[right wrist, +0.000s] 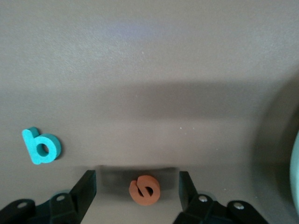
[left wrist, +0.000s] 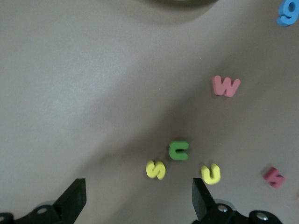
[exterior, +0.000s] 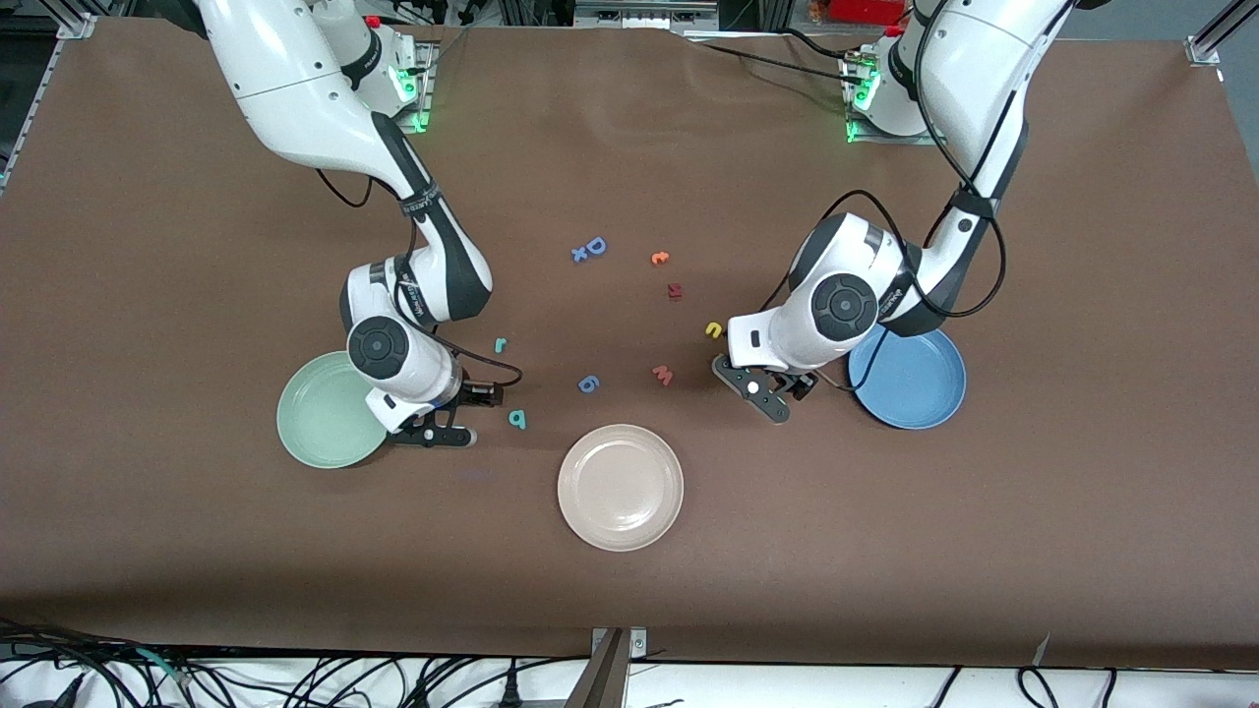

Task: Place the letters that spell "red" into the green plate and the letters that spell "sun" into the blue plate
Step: 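Grasp the e with the right gripper while the left gripper grasps the s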

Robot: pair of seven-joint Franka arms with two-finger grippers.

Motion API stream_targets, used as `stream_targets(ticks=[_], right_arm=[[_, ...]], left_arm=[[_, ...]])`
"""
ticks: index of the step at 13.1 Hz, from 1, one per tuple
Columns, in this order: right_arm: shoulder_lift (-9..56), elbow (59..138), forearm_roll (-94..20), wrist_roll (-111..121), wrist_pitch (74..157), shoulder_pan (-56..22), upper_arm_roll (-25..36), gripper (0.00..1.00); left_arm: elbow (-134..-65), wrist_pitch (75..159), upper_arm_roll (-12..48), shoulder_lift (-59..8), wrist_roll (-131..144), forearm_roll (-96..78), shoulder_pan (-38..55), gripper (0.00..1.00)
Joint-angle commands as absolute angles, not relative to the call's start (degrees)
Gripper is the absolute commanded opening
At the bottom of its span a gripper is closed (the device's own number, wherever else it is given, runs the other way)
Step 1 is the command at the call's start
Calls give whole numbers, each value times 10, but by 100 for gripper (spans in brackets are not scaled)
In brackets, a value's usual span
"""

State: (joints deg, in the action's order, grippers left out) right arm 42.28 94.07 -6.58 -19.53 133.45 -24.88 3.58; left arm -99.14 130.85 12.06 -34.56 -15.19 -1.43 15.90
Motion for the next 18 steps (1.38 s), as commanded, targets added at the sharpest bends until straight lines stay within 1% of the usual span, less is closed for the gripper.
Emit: stream_targets(ticks=[1,4,7,10,13,14,15,16,17,18], right_arm=[[419,954,-68,-195,1344,-250,38,72],[419,954,-68,-195,1341,-250,38,57],[418,954,-68,-193,1338,-250,39,47],[418,954,-68,-193,1338,-249,39,37],[418,954,-68,-194,1337,-249,39,32],[418,954,-68,-194,1337,-250,39,31],[418,954,-68,-193,1336,-249,39,31],[418,953,-69,-192,1336,-249,39,30],[418,952,-69,-192,1336,-249,39,24],[418,951,-69,-192,1336,-249,39,24]], left_arm=[[-1070,1420,120,-340,-178,-13,158,100],[-1089,1428,120,-341,-192,21,159,99],[-1092,1428,120,-347,-192,25,171,99],[-1083,1433,120,-365,-189,65,176,96],[-1081,1433,120,-367,-189,65,176,89],[-1080,1433,120,-367,-189,66,177,87],[-1076,1434,120,-369,-190,69,181,81],[-1072,1435,120,-373,-187,77,181,77],[-1071,1435,120,-374,-187,78,181,71],[-1070,1435,120,-374,-186,78,181,69]])
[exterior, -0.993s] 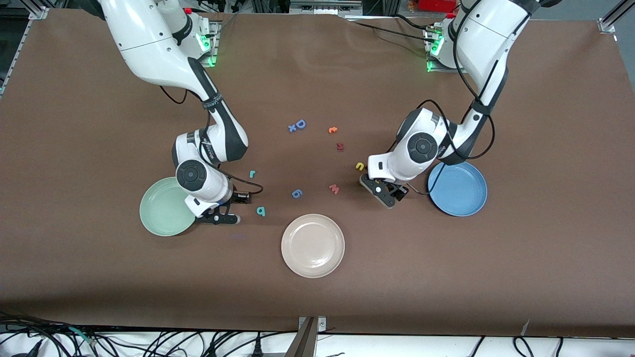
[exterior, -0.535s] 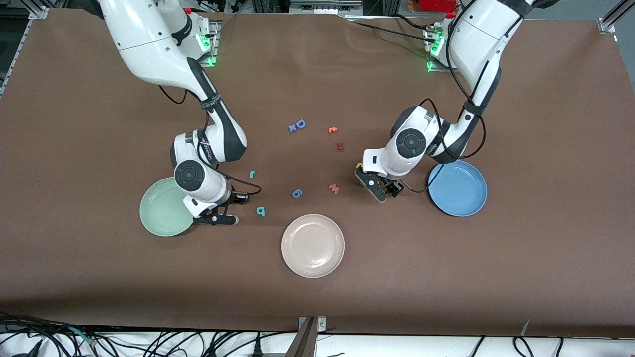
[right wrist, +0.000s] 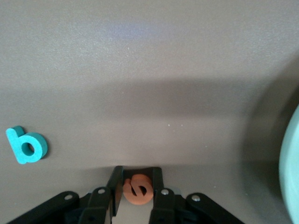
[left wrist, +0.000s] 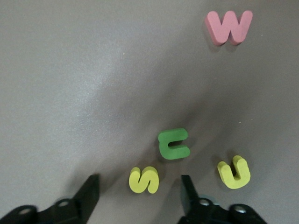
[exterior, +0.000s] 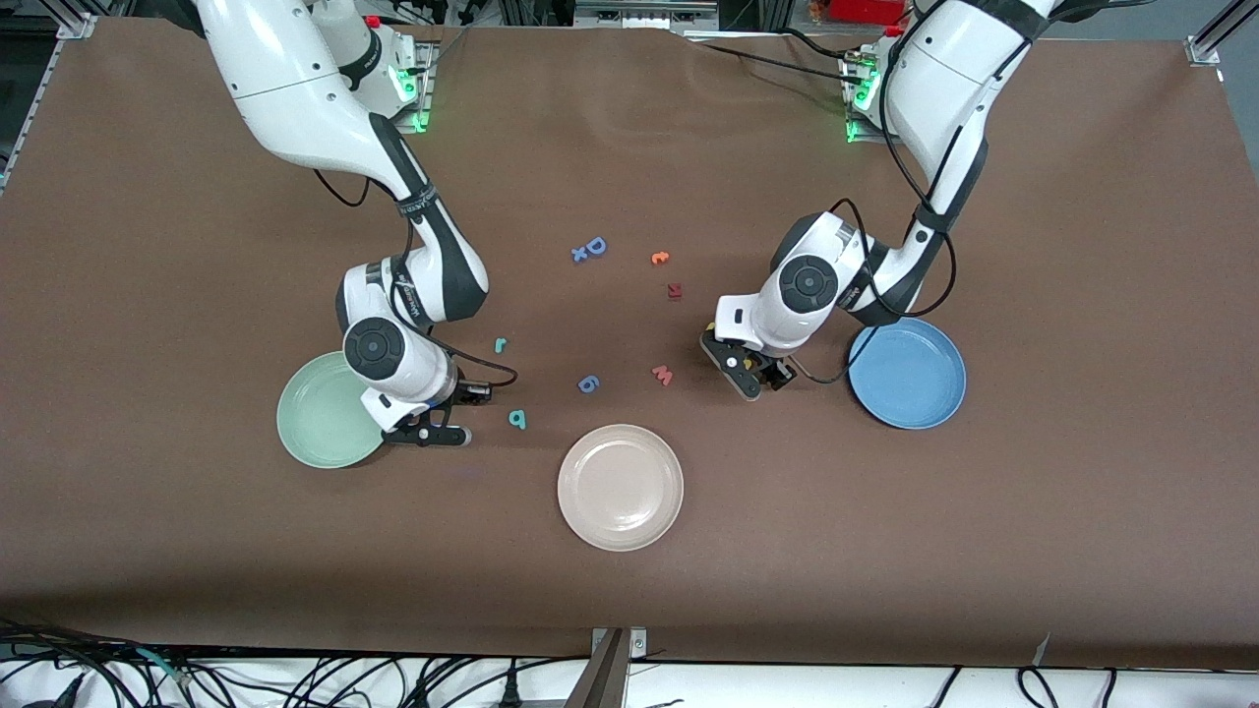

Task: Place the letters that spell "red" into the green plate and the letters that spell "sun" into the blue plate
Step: 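Release the e onto the green plate while the left gripper releases the s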

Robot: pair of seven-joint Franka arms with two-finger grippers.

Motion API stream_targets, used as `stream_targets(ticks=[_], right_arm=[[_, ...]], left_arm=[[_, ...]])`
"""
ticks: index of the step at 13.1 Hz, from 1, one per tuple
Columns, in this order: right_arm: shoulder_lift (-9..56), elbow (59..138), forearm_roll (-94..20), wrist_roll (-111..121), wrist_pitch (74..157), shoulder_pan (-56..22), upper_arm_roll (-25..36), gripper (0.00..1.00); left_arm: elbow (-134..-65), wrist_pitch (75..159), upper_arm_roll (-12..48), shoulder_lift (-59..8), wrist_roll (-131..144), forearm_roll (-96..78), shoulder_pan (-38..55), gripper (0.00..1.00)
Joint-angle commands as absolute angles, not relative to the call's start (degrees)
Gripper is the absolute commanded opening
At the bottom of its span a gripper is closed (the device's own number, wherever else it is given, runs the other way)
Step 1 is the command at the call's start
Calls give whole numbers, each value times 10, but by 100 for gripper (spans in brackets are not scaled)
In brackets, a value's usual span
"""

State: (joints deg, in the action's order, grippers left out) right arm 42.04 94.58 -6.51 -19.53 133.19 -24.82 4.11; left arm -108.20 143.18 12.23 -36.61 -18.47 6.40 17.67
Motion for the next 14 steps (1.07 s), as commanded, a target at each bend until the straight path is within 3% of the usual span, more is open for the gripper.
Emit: stream_targets(ticks=[1,3,5,7,10,14], right_arm=[[418,949,-69,-192,1336,-249,40,24],[417,936,-67,-191,1315,-249,40,24],[416,885,-61,-191,1240,-246,42,24],[416,848,-42,-185,1194,-242,52,24],[415,846,-10,-139,1187,-241,86,24],[415,846,-9,-61,1187,-228,121,24]], left_arm=[[-1070,1435,120,-374,-186,78,181,66],[-1070,1435,120,-377,-186,78,181,53],[-1070,1434,120,-377,-186,78,181,31],[-1071,1432,120,-374,-185,78,180,1],[-1070,1418,120,-355,-187,78,171,0],[-1050,1324,117,-318,-192,78,141,0]])
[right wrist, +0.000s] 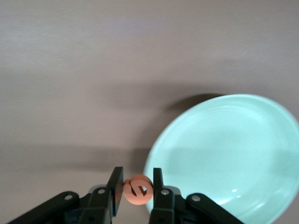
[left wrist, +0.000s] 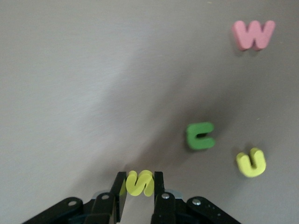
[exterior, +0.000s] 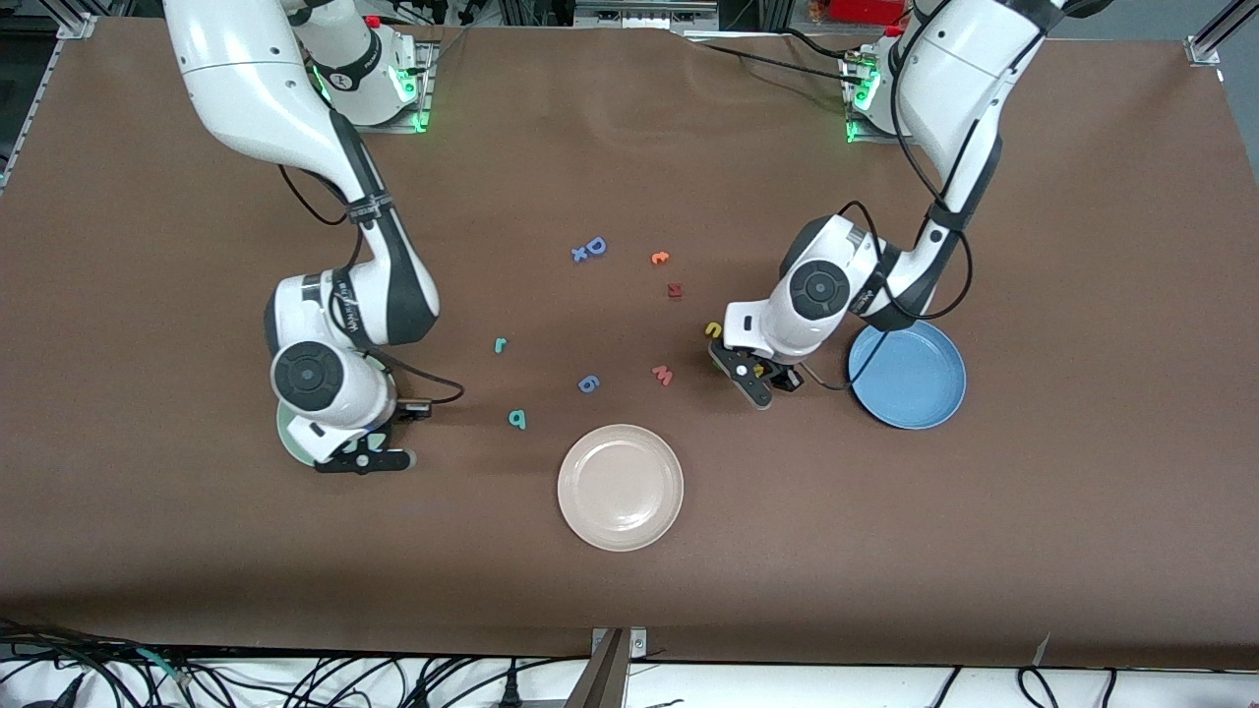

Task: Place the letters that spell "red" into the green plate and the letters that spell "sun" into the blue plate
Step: 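Release the e onto the green plate while the left gripper releases the s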

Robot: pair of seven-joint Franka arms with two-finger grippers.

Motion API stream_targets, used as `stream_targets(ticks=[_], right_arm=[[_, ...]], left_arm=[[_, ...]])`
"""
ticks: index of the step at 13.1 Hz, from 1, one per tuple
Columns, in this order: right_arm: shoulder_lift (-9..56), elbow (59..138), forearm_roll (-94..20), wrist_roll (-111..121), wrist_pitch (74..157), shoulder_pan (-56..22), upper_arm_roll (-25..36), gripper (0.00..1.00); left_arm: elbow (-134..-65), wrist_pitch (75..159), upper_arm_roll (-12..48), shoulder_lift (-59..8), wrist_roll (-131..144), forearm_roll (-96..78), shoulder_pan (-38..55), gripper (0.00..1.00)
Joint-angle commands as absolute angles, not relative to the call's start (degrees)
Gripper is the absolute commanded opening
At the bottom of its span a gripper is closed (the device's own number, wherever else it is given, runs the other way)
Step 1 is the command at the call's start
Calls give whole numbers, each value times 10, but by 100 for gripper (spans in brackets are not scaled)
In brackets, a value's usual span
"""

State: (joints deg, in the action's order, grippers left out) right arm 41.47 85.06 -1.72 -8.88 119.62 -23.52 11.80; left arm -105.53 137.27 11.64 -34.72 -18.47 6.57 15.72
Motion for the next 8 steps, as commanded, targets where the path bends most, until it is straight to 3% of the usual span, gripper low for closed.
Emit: stream_targets(ticks=[1,2,3,4,8], right_arm=[[415,846,-9,-49,1187,-218,126,25],[415,846,-9,-31,1187,-209,129,27],[415,846,-10,-23,1187,-200,129,50],[415,847,-12,-31,1187,-200,129,99],[411,846,-16,-102,1187,-214,117,100]], left_arm=[[-1047,1304,117,-311,-202,79,123,0],[-1048,1298,117,-307,-227,78,101,0],[-1049,1297,118,-304,-258,78,71,0],[-1048,1297,118,-304,-290,78,45,0],[-1059,1297,117,-308,-337,79,-26,0]])
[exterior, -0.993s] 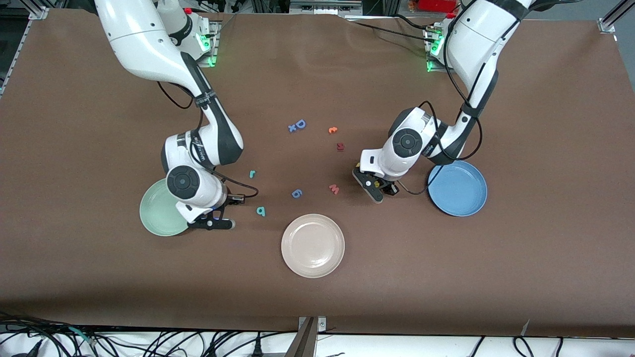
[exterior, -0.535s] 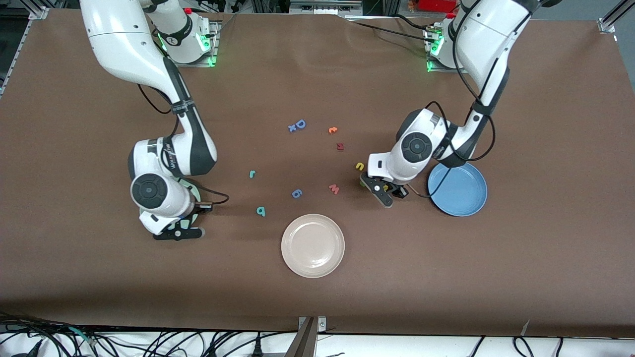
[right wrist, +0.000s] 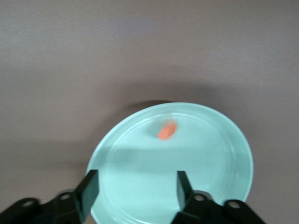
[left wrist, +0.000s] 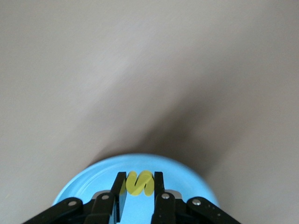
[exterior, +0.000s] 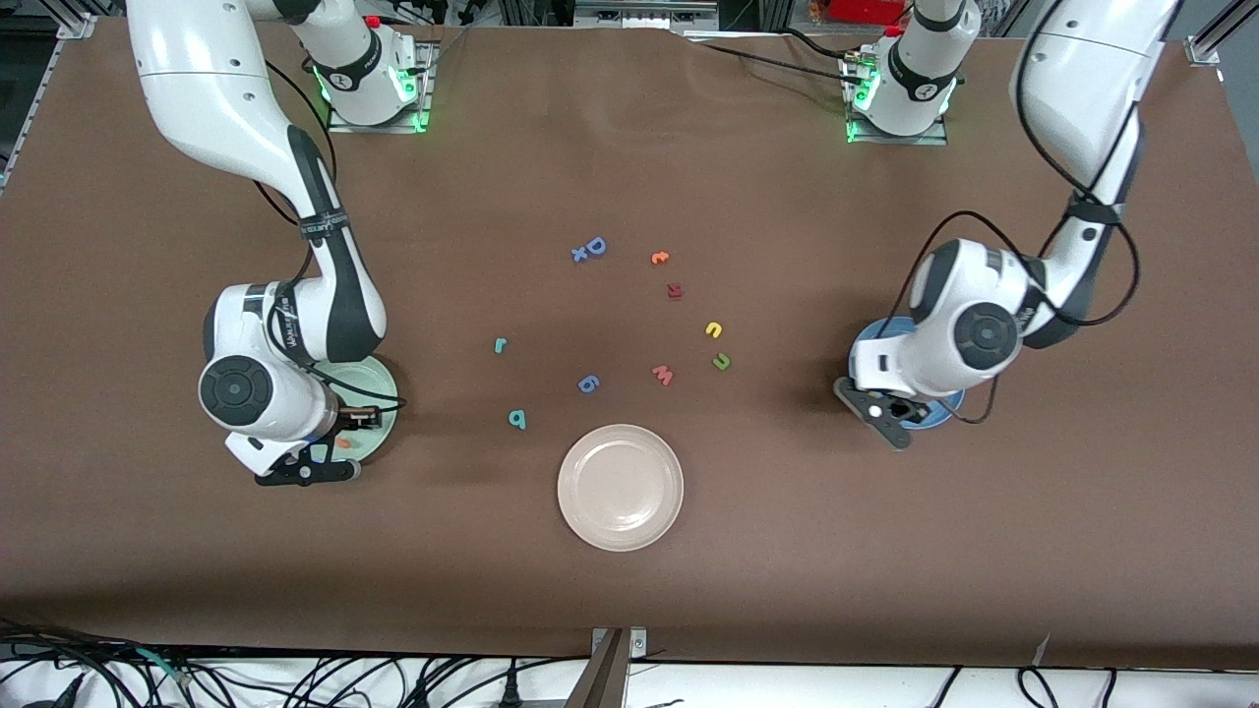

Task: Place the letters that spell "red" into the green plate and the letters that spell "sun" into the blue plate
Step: 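Release the e onto the green plate while the left gripper releases the s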

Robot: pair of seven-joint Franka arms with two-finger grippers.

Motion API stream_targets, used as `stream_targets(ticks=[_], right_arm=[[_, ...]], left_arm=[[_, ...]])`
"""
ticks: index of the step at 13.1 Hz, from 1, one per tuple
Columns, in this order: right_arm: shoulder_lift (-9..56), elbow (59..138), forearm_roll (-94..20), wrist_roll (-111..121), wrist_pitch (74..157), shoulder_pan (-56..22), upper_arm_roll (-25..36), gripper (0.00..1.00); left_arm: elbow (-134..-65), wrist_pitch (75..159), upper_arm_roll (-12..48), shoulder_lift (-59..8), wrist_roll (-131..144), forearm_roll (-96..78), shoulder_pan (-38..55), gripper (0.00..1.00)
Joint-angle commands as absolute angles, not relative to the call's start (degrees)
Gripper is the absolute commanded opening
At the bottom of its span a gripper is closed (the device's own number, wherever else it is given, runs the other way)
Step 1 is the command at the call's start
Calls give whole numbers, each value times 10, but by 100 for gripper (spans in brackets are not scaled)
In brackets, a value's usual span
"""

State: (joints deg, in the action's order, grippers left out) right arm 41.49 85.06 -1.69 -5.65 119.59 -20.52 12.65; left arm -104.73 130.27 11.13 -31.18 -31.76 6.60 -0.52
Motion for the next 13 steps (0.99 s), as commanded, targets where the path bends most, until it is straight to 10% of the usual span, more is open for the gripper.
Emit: stream_targets(ticks=[1,4,5,6,13], right_arm=[[410,846,-17,-126,1187,-227,114,100],[411,846,-18,-214,1187,-262,113,100],[411,846,-20,-241,1188,-274,113,100],[411,846,-33,-259,1190,-284,113,100],[411,847,-105,-298,1194,-312,113,100]], left_arm=[[-1071,1297,116,-307,-337,79,-29,1],[-1104,1297,117,-292,-335,79,-40,26],[-1111,1297,117,-285,-335,79,-40,82],[-1115,1297,118,-277,-337,79,-40,100],[-1098,1259,177,-251,-224,75,-25,100]])
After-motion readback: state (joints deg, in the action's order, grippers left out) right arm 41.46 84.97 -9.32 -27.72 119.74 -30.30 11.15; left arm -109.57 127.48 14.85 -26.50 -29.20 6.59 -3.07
